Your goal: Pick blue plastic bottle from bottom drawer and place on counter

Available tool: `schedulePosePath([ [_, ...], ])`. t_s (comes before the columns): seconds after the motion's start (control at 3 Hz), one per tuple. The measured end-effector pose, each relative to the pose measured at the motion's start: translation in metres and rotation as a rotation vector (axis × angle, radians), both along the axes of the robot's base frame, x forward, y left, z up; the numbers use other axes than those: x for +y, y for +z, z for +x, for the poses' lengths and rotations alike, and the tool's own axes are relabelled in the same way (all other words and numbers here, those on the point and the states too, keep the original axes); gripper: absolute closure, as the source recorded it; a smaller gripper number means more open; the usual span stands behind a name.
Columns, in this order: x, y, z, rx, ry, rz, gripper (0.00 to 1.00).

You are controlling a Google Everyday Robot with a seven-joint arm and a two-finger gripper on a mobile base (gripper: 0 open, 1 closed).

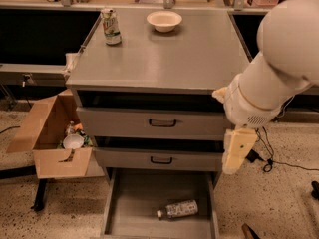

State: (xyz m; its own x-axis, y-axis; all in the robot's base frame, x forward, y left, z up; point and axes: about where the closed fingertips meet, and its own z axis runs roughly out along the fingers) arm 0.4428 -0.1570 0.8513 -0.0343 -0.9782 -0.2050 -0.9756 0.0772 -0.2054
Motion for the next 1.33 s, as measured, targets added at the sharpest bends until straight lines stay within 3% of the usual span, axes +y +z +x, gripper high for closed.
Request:
schedulePosePath([
  [0.33,0.022,-0.088,-0.015,0.113,0.052,0.048,0.00],
  [0.67,0.041,-0.157,-0.029,0.233,0.063,0.128,0.00],
  [1.33,0.048,-0.168,-0.030,0.264,0.061,0.134,0.00],
])
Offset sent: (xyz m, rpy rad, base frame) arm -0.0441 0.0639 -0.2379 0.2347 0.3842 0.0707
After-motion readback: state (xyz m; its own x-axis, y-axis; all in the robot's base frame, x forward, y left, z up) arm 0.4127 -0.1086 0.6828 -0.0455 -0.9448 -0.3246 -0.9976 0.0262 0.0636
